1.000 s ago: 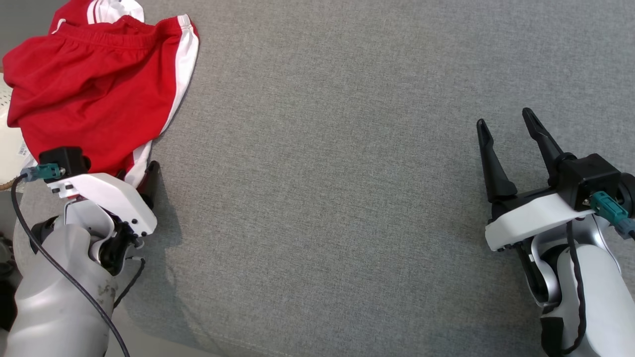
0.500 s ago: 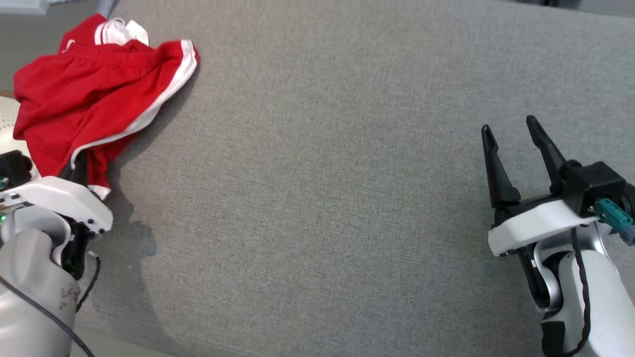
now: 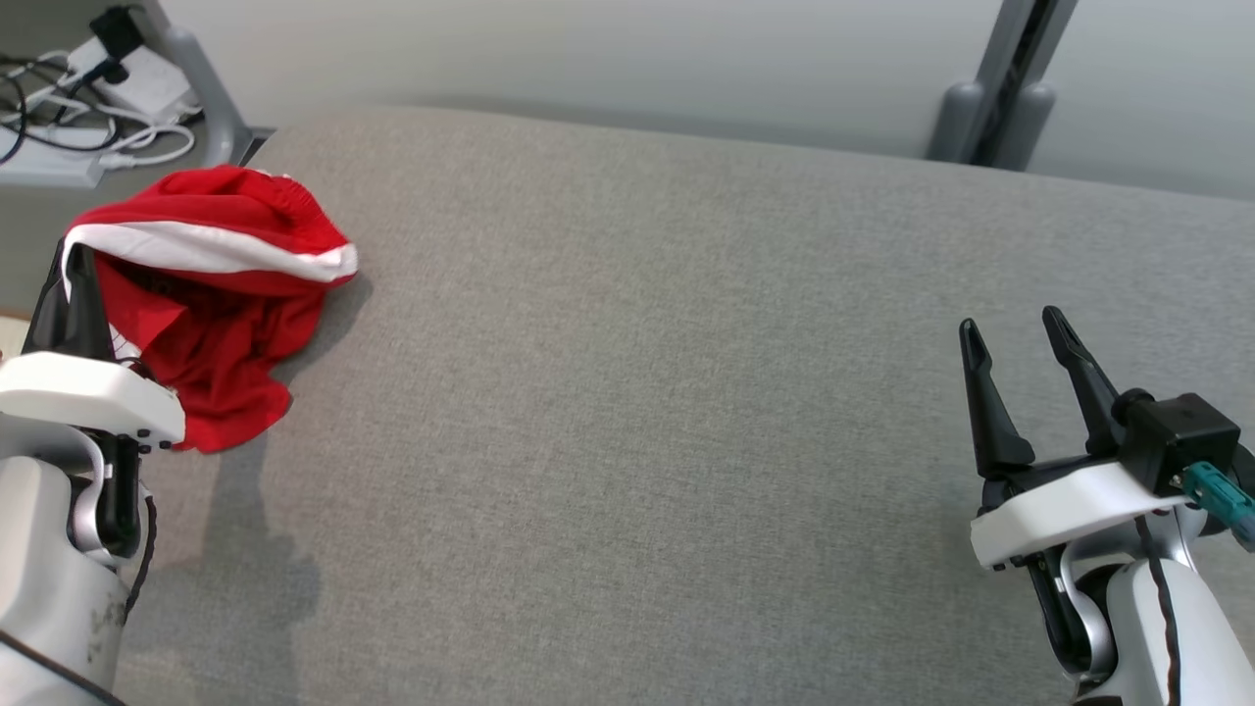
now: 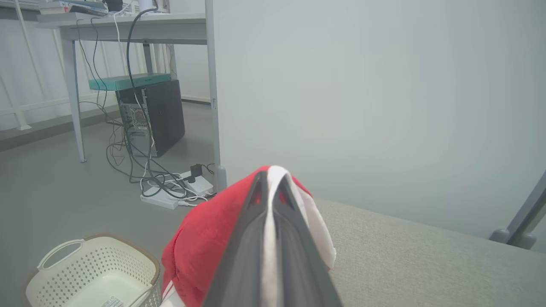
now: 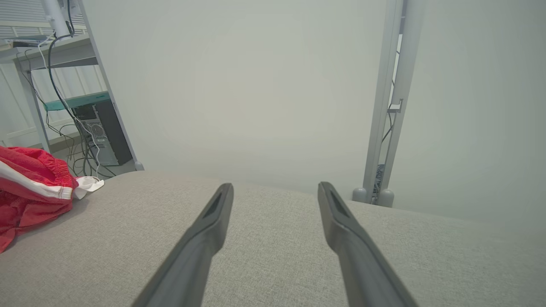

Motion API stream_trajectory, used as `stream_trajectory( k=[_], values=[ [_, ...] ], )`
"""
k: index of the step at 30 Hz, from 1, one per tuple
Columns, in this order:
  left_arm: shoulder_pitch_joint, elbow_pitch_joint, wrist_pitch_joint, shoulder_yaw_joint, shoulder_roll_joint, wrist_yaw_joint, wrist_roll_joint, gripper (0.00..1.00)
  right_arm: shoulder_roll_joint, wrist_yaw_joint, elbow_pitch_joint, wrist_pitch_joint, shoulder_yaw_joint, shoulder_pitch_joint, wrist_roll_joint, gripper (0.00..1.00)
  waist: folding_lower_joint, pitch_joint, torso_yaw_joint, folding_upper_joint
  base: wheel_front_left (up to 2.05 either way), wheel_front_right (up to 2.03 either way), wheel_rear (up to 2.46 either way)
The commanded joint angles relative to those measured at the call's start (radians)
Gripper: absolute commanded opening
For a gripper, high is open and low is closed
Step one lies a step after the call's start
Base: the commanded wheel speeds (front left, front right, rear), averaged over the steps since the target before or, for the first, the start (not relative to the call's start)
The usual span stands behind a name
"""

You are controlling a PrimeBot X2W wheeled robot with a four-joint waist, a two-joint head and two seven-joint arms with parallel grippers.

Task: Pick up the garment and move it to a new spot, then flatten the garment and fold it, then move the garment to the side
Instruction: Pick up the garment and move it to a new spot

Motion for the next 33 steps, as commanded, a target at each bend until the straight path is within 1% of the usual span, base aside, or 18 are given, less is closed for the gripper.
stream_trajectory(
  k=[1, 4, 11, 13, 16, 21, 28, 33],
  values=[
    [0.02, -0.028, -0.006, 0.003, 0.004, 0.011, 0.009, 0.0, -0.005, 0.0, -0.006, 0.003, -0.003, 0.013, 0.005, 1.0, 0.0, -0.022, -0.019, 0.0, 0.0, 0.0, 0.0],
    [0.095, -0.177, 0.0, 0.006, 0.007, 0.055, 0.017, 0.0, -0.005, 0.0, -0.024, 0.005, -0.006, 0.034, 0.011, 1.0, 0.0, -0.044, -0.037, 0.0, 0.0, 0.0, 0.0],
    [0.264, -0.531, 0.086, 0.0, 0.015, 0.165, 0.039, 0.0, -0.005, 0.0, -0.066, 0.022, -0.013, 0.082, 0.025, 1.0, 0.0, -0.073, -0.094, 0.0, 0.0, 0.0, 0.0],
    [0.302, -0.616, 0.11, -0.004, 0.02, 0.19, 0.049, 0.0, -0.005, 0.0, -0.076, 0.028, -0.008, 0.087, 0.029, 1.0, 0.0, -0.075, -0.118, 0.0, 0.0, 0.0, 0.0],
    [0.333, -0.722, 0.141, -0.024, 0.02, 0.211, 0.065, 0.0, -0.005, 0.0, -0.092, 0.034, 0.0, 0.091, 0.033, 1.0, 0.0, -0.073, -0.161, 0.0, 0.0, 0.0, 0.0],
    [0.336, -0.819, 0.17, -0.072, -0.002, 0.216, 0.071, 0.0, -0.005, 0.0, -0.121, 0.043, 0.016, 0.087, 0.044, 1.0, 0.0, -0.059, -0.25, 0.0, 0.0, 0.0, 0.0],
    [0.285, -0.844, 0.195, -0.177, -0.05, 0.174, 0.085, 0.0, -0.005, 0.0, -0.138, 0.039, 0.031, 0.091, 0.061, 1.0, 0.0, -0.03, -0.399, 0.0, 0.0, 0.0, 0.0],
    [0.229, -0.819, 0.214, -0.266, -0.092, 0.136, 0.103, 0.0, -0.005, 0.0, -0.14, 0.027, 0.03, 0.089, 0.077, 1.0, 0.0, 0.008, -0.49, 0.0, 0.0, 0.0, 0.0]
  ],
)
